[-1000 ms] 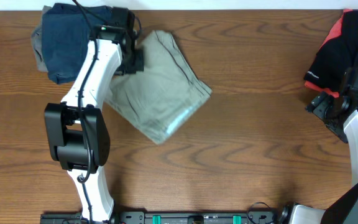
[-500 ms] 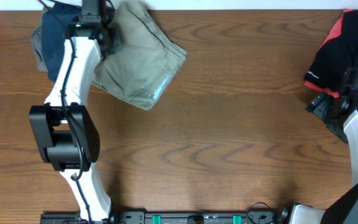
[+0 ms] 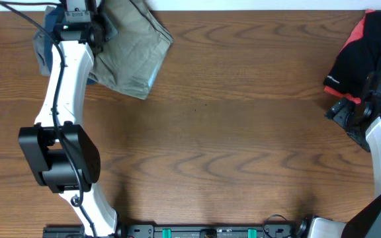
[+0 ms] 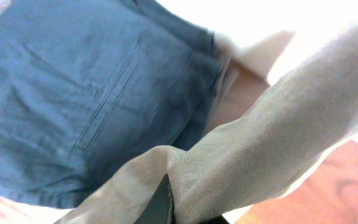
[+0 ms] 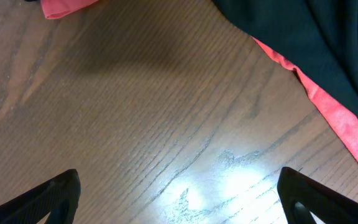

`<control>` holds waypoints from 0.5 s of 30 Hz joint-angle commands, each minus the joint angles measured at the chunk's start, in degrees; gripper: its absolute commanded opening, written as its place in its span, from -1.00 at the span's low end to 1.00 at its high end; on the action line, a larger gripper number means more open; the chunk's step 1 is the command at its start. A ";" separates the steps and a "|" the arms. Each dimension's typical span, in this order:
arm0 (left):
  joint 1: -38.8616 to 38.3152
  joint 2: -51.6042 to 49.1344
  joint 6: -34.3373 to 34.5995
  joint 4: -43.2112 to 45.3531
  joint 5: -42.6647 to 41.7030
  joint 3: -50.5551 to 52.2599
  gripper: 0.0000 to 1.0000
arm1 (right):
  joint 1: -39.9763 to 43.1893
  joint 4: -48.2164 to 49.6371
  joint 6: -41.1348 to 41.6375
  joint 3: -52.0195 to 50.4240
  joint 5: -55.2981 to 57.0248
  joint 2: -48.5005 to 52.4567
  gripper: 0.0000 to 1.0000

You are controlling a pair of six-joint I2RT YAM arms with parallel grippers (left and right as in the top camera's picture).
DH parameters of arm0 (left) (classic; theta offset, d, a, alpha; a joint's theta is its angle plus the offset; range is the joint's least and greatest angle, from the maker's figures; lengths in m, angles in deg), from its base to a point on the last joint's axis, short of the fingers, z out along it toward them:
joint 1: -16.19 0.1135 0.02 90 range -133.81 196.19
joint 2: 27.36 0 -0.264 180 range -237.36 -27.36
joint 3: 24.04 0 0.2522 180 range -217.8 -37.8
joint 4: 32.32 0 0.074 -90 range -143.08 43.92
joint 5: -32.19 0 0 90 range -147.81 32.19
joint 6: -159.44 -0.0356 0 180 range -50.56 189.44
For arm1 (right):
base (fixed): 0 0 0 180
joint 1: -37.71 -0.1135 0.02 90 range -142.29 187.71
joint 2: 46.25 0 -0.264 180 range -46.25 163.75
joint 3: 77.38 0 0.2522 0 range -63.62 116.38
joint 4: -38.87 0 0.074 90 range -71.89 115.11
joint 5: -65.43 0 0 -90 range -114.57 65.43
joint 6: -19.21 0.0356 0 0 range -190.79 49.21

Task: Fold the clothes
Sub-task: 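Drag the folded trousers up-left beside the jeans stack with the left gripper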

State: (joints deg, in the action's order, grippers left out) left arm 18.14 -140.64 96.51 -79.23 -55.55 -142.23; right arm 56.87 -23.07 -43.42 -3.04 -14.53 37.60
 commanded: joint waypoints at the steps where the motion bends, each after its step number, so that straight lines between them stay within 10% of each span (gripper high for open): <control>1: 0.63 2.78 6.67 2.40 1.22 -1.49 -0.88 | 0.33 -0.02 -0.68 0.44 0.42 -0.61 0.99; 15: 5.66 2.67 14.23 4.13 6.36 -1.46 -0.88 | 0.33 0.00 -0.68 0.44 0.42 -0.61 0.99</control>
State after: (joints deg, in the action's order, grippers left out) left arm 22.43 -140.11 108.97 -75.99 -53.17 -142.23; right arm 56.87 -23.07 -43.42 -3.04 -14.53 37.60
